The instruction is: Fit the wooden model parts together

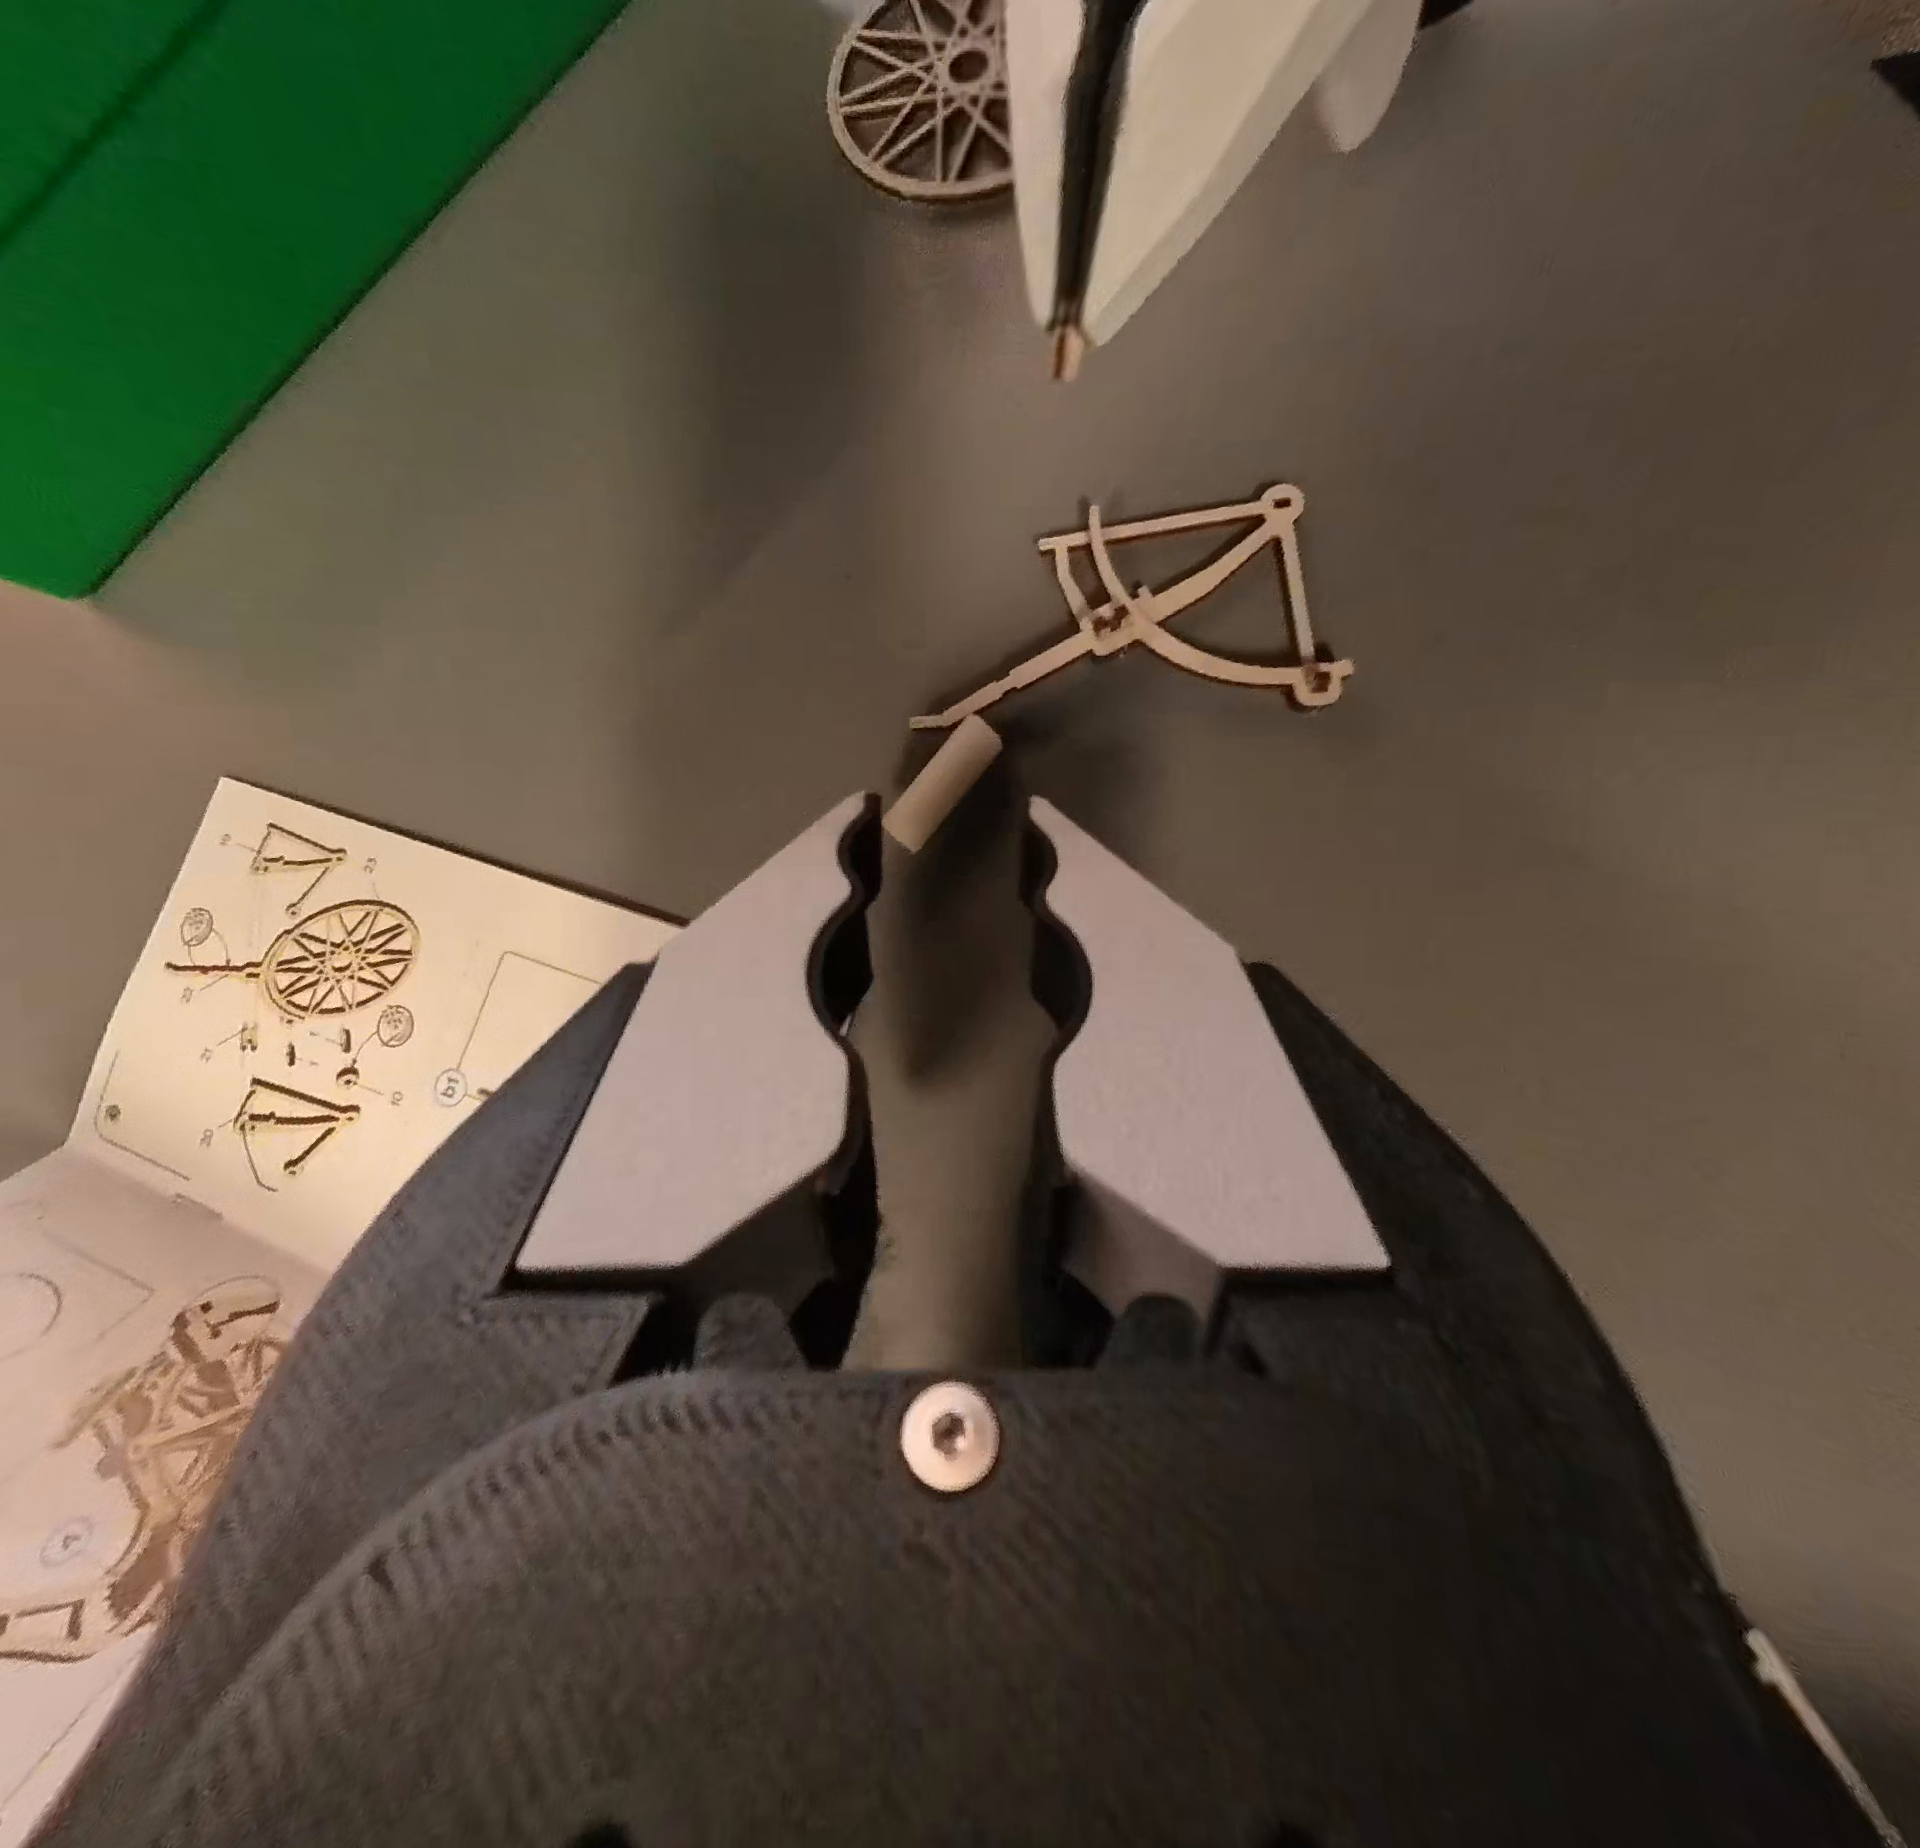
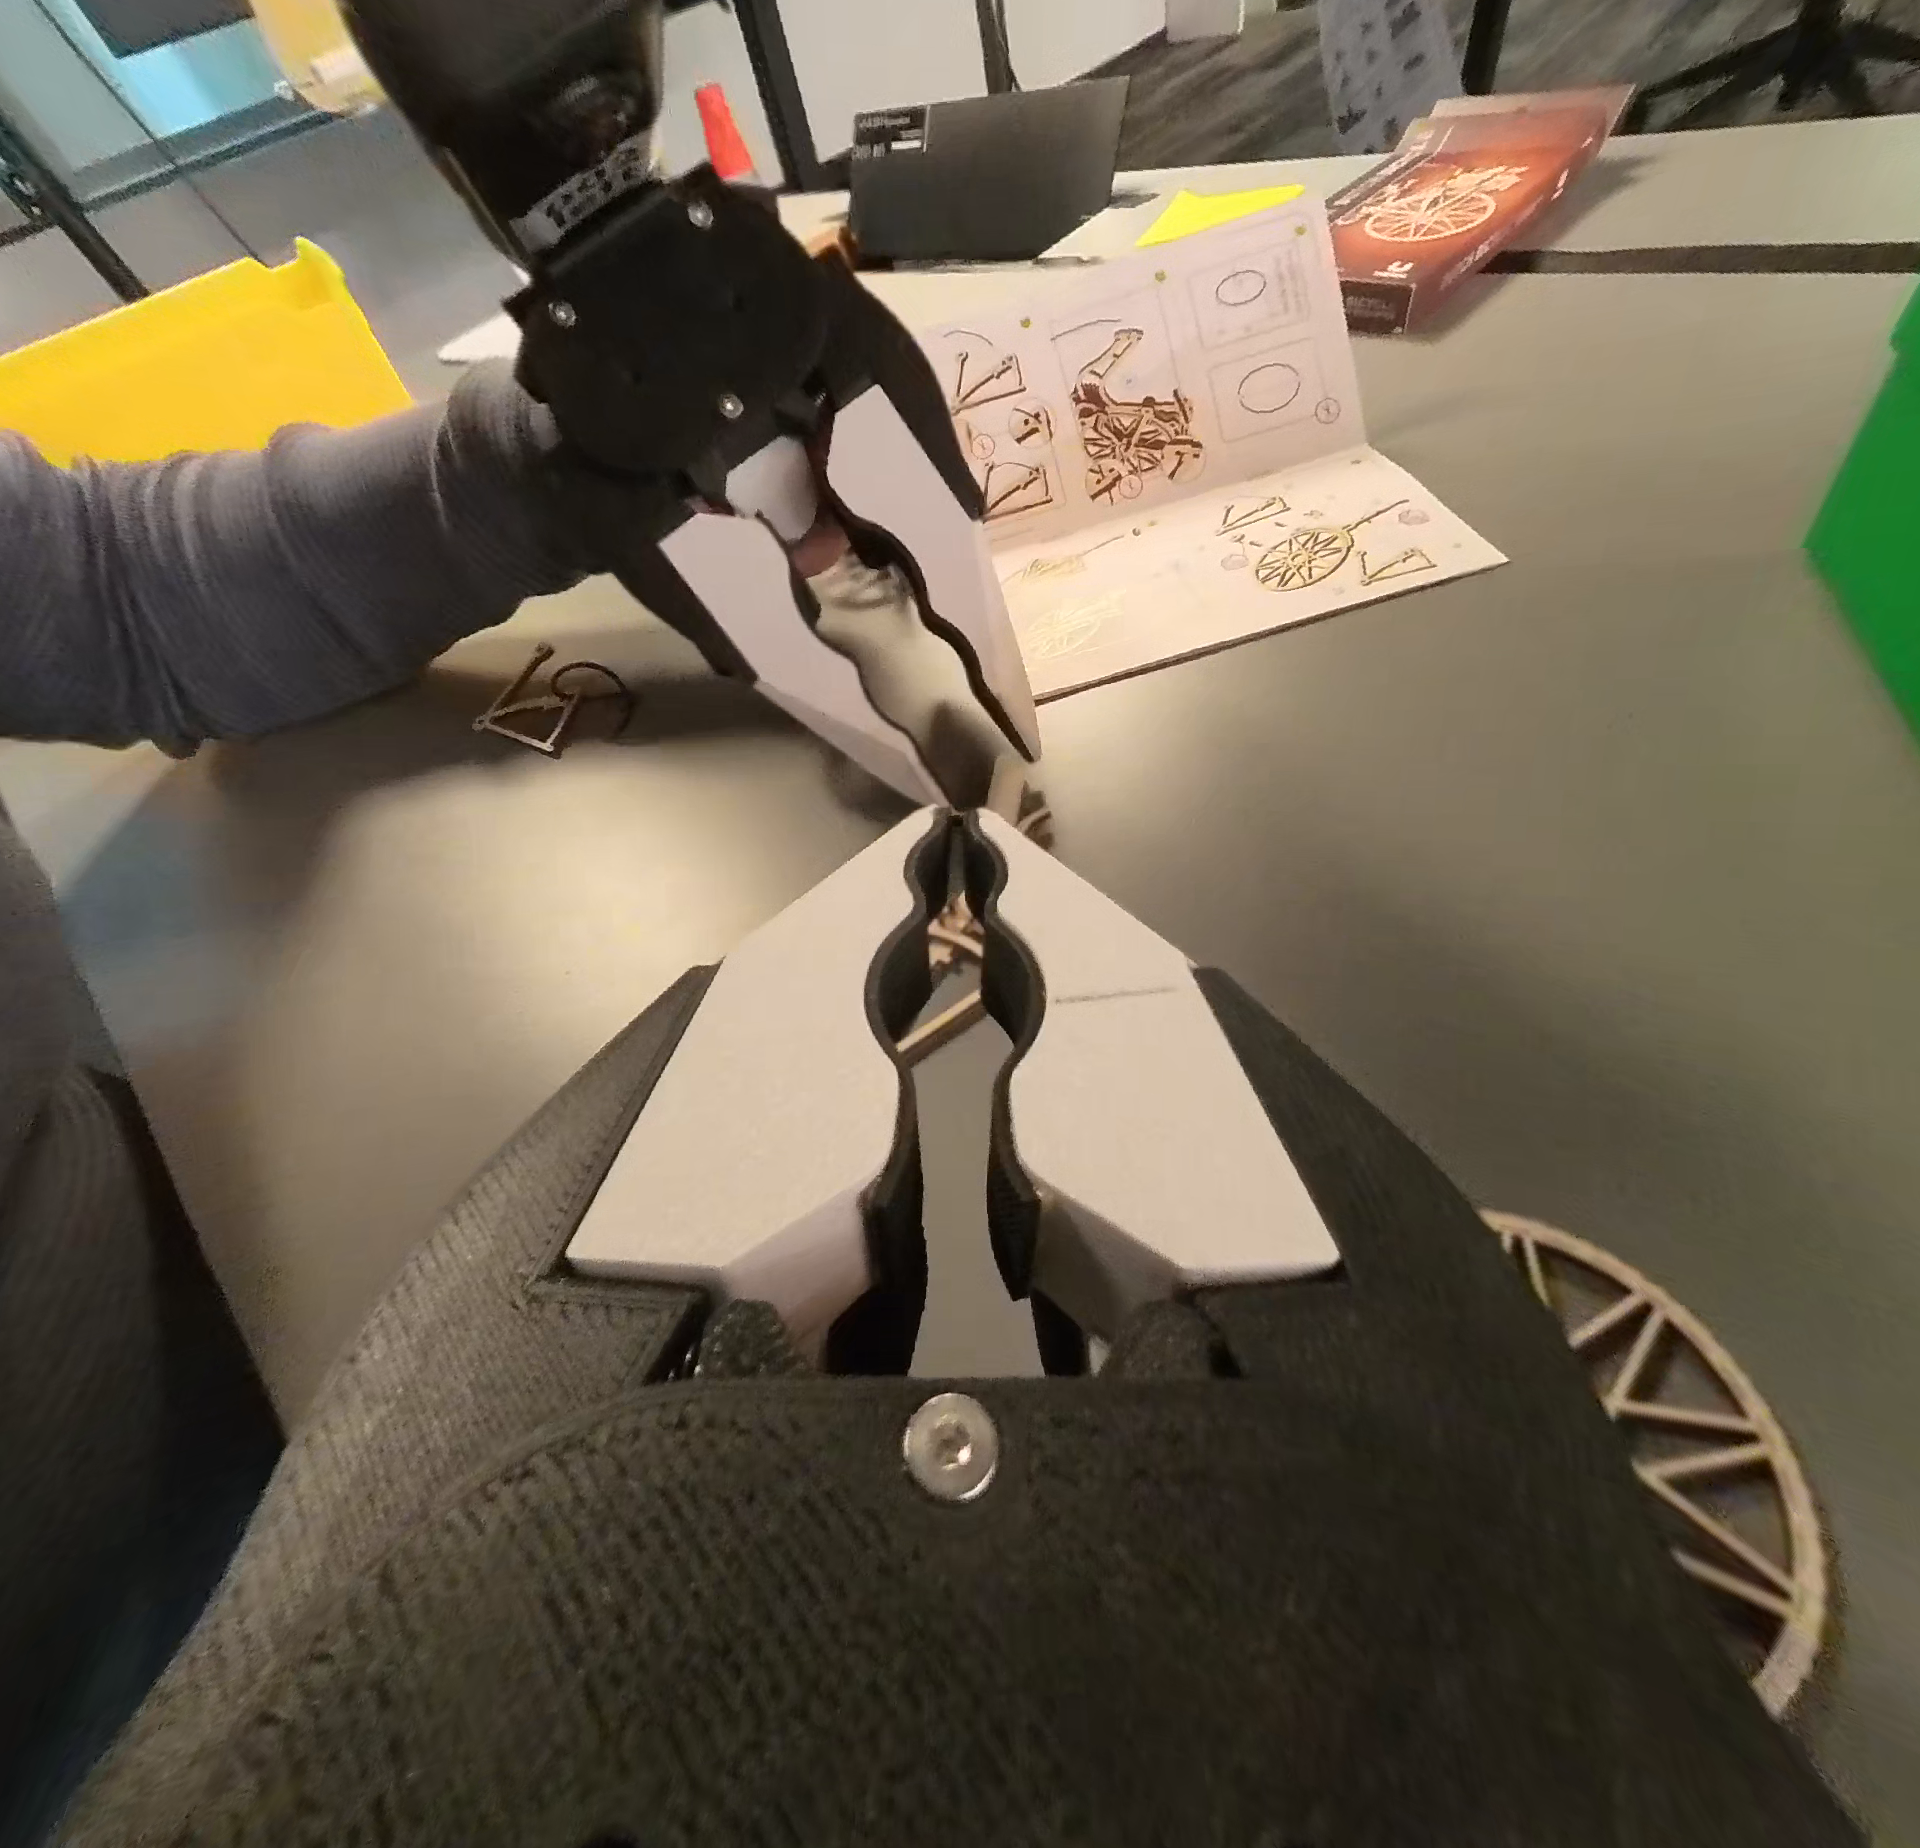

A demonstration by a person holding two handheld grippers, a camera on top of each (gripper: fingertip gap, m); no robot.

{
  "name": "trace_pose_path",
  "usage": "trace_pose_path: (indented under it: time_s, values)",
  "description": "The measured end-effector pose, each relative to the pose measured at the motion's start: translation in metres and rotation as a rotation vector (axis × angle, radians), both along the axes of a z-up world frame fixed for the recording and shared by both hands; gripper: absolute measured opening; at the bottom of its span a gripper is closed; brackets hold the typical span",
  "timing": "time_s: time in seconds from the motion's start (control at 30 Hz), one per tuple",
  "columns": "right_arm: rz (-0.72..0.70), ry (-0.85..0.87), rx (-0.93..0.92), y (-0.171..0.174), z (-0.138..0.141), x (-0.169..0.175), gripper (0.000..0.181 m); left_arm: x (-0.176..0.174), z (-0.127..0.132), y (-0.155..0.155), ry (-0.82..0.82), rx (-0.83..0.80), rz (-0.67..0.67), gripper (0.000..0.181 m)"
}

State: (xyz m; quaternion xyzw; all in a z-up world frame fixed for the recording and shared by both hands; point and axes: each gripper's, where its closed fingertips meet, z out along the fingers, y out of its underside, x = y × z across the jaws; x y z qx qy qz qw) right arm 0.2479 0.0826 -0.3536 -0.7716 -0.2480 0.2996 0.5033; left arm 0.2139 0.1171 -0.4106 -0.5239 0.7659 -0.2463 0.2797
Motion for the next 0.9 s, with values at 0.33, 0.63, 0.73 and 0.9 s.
trace_pose_path:
  time_s: [0.33,0.63,0.73,0.9]
  values:
    - [-0.039,-0.015,0.025,-0.008,0.0,0.002,0.0,-0.003,-0.001,0.002,-0.01,0.041,0.029,0.008]
    - [-0.18,-0.224,0.299,0.007,0.014,-0.027,0.0,-0.006,0.027,-0.009,-0.174,0.055,0.25,0.008]
    - [-0.278,-0.315,0.405,0.012,0.022,-0.027,0.0,-0.001,0.051,-0.012,-0.277,0.076,0.306,0.008]
    - [-0.386,-0.514,0.572,0.014,0.036,-0.025,0.0,0.0,0.071,-0.013,-0.351,0.077,0.351,0.007]
